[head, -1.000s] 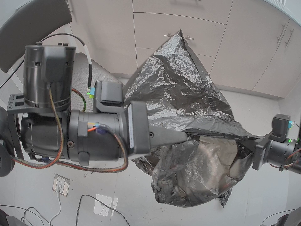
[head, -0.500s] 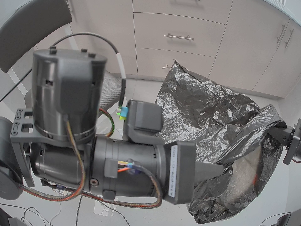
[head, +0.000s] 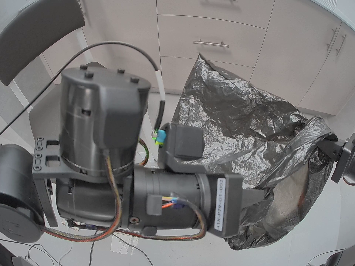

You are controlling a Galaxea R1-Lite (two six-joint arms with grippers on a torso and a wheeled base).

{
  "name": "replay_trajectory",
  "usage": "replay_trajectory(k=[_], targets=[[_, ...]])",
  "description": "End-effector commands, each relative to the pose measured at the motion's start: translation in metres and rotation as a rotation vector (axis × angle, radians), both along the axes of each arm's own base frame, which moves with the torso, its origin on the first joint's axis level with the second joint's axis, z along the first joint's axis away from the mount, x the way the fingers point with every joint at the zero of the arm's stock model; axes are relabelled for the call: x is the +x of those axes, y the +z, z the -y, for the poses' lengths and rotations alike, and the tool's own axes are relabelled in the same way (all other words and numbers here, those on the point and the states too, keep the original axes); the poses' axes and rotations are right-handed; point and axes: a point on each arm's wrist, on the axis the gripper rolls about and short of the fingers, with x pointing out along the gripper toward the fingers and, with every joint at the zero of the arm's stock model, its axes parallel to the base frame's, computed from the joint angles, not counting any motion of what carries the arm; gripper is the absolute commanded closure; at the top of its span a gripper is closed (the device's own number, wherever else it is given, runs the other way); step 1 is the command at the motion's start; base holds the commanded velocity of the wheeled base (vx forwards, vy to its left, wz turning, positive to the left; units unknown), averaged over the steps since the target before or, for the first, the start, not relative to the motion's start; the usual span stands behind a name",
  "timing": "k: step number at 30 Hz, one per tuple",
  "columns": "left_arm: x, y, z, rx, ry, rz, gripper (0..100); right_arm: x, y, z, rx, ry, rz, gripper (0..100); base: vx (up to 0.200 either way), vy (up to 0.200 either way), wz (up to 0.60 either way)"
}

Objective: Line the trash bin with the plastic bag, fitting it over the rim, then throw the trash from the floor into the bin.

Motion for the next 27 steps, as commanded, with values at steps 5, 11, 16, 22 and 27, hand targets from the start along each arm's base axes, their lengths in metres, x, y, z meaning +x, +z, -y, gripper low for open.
replay_trajectory(k=[5,11,16,22,27], targets=[[0.004,-0.017,0.010,-0.005,0.013,0.002,100,0.004,0.004,-0.001,0.000,-0.066,0.010,100,0.000,0.000,0.00],[0.010,-0.026,0.014,0.015,0.024,-0.017,100,0.010,-0.004,-0.007,-0.048,-0.111,-0.030,100,0.000,0.000,0.00],[0.010,-0.028,0.015,0.021,0.020,-0.023,100,0.009,-0.005,-0.006,-0.074,-0.118,-0.054,100,0.000,0.000,0.00],[0.007,-0.025,0.014,0.010,0.019,-0.035,100,-0.005,0.012,0.008,-0.076,-0.127,-0.057,100,0.000,0.000,0.00],[0.006,-0.024,0.014,-0.001,0.020,-0.053,100,-0.021,0.021,0.022,-0.085,-0.127,-0.074,100,0.000,0.000,0.00]])
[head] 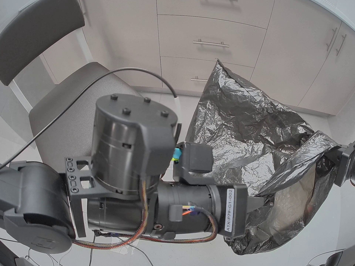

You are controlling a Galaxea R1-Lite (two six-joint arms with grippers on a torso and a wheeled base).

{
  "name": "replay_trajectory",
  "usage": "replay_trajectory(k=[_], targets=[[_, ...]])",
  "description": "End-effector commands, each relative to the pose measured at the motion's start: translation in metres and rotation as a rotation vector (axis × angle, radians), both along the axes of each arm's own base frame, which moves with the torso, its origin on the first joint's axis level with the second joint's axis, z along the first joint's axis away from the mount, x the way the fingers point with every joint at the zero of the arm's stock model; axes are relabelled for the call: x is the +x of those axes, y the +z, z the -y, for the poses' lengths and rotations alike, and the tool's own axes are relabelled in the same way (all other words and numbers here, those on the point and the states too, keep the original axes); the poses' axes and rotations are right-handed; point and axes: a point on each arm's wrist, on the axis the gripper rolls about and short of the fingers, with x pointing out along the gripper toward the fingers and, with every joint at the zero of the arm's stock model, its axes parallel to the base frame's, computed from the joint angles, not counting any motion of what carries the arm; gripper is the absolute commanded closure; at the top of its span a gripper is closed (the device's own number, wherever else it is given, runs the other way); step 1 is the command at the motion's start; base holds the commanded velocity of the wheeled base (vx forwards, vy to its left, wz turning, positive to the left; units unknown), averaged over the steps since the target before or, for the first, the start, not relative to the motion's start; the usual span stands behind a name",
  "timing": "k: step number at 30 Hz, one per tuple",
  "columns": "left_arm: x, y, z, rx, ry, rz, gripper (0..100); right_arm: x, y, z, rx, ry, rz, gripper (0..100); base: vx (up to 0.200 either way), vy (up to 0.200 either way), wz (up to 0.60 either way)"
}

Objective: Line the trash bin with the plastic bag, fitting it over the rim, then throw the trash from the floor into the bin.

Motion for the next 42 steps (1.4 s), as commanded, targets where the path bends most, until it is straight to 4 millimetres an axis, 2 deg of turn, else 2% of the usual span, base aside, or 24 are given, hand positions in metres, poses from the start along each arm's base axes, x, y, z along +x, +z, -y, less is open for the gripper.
replay_trajectory(k=[1,11,20,21,27,30,33,34,42], targets=[[-0.002,0.002,-0.001,-0.013,-0.001,-0.010,100,-0.022,0.019,0.019,0.061,-0.006,0.048,100,0.000,0.000,0.00],[-0.003,0.001,0.001,-0.014,0.001,-0.042,100,-0.038,0.017,0.033,0.065,-0.014,0.009,100,0.000,0.000,0.00],[0.000,-0.006,0.005,0.000,0.016,-0.086,100,-0.031,-0.002,0.024,0.027,0.016,-0.067,100,0.000,0.000,0.00],[0.002,-0.008,0.005,0.006,0.021,-0.090,100,-0.026,-0.011,0.018,0.014,0.032,-0.107,100,0.000,0.000,0.00],[0.015,-0.021,0.004,0.040,0.058,-0.105,100,-0.009,-0.028,-0.001,0.052,0.120,-0.199,100,0.000,0.000,0.00],[0.030,-0.032,0.003,0.040,0.096,-0.111,100,0.009,-0.039,-0.016,0.048,0.125,-0.221,100,0.000,0.000,0.00],[0.037,-0.038,0.002,0.034,0.111,-0.108,100,0.020,-0.044,-0.023,0.050,0.119,-0.224,100,0.000,0.000,0.00],[0.042,-0.041,0.000,0.026,0.119,-0.107,100,0.030,-0.050,-0.029,0.052,0.112,-0.228,100,0.000,0.000,0.00],[0.067,-0.056,-0.009,0.056,0.188,-0.124,100,0.071,-0.078,-0.037,0.068,0.059,-0.246,100,0.000,0.000,0.00]])
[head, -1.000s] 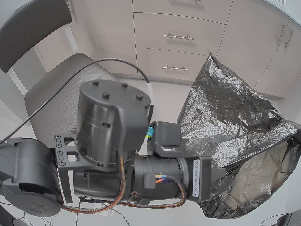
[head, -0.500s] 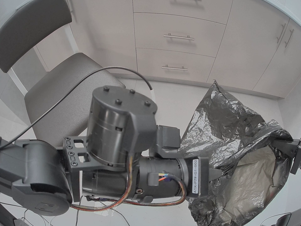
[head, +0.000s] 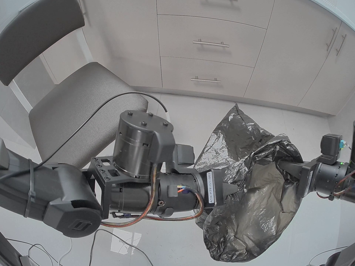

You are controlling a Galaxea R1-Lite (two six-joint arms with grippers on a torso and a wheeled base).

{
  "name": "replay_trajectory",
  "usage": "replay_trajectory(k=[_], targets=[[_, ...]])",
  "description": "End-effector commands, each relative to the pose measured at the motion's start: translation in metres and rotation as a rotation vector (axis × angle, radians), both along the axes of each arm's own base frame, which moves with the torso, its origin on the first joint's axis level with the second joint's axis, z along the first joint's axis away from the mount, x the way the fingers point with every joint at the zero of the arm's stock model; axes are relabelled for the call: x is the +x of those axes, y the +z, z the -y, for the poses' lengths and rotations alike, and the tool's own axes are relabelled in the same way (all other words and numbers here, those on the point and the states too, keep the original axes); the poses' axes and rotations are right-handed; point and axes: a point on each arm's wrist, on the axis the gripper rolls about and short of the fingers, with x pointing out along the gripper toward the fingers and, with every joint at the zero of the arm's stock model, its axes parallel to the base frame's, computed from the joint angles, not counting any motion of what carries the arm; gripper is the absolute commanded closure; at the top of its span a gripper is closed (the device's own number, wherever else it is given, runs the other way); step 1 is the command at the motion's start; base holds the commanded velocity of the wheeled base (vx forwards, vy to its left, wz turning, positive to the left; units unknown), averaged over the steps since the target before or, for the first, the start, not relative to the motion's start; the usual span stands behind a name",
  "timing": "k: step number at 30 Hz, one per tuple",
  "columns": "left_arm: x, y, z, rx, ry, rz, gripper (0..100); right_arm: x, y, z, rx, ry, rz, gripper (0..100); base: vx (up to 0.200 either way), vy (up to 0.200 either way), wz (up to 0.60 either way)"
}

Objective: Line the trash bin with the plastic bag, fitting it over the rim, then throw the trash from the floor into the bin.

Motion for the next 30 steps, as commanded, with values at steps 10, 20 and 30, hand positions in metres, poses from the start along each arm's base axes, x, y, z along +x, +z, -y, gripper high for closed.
replay_trajectory(k=[10,20,30], targets=[[0.042,-0.043,-0.012,0.059,0.102,-0.025,100,0.050,-0.055,-0.006,-0.036,-0.069,-0.087,100,0.000,0.000,0.00],[0.062,-0.066,-0.020,0.100,0.150,-0.041,100,0.065,-0.076,-0.006,-0.018,-0.073,-0.069,100,0.000,0.000,0.00],[0.063,-0.081,-0.019,0.113,0.148,-0.055,100,0.067,-0.103,-0.008,-0.051,-0.070,-0.126,100,0.000,0.000,0.00]])
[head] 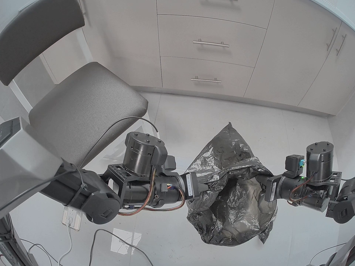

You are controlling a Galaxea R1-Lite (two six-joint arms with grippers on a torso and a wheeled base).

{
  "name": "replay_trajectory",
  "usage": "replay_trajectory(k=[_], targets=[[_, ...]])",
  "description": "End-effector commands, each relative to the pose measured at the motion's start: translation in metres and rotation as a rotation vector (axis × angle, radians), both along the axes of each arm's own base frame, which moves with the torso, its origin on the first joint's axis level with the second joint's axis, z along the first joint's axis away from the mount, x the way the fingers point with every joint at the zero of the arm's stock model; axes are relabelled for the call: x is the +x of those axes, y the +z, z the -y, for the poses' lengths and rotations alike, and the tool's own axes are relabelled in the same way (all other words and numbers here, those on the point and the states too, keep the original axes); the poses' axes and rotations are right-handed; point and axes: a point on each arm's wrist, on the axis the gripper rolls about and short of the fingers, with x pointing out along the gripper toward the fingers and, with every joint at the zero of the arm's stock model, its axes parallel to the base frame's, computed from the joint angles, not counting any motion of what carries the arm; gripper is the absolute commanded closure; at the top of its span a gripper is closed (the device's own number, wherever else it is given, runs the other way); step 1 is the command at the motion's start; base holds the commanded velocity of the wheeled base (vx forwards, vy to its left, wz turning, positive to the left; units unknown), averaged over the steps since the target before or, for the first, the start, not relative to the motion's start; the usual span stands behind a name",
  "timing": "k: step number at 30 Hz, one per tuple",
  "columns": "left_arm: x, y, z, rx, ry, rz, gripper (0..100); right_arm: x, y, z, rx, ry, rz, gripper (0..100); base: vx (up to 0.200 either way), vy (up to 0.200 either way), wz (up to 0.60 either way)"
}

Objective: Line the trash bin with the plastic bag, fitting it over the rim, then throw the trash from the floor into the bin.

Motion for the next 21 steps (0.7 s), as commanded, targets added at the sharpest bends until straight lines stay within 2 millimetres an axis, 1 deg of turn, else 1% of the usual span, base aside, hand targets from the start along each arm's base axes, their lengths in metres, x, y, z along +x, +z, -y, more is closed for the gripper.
replay_trajectory(k=[1,7,10,17,21], targets=[[0.001,-0.011,0.001,0.013,0.001,-0.016,100,0.003,-0.015,-0.002,-0.021,-0.001,-0.035,100,0.000,0.000,0.00],[0.005,-0.031,0.004,0.028,0.000,-0.027,100,0.009,-0.032,-0.004,-0.036,-0.005,-0.060,100,0.000,0.000,0.00],[0.008,-0.043,0.002,0.023,0.011,-0.021,100,0.016,-0.040,-0.003,-0.041,-0.023,-0.075,100,0.000,0.000,0.00],[0.022,-0.056,-0.013,-0.004,0.067,0.008,100,0.035,-0.061,0.006,-0.040,-0.082,-0.079,100,0.000,0.000,0.00],[0.025,-0.061,-0.017,-0.007,0.079,0.012,100,0.045,-0.072,0.010,-0.038,-0.100,-0.083,100,0.000,0.000,0.00]])
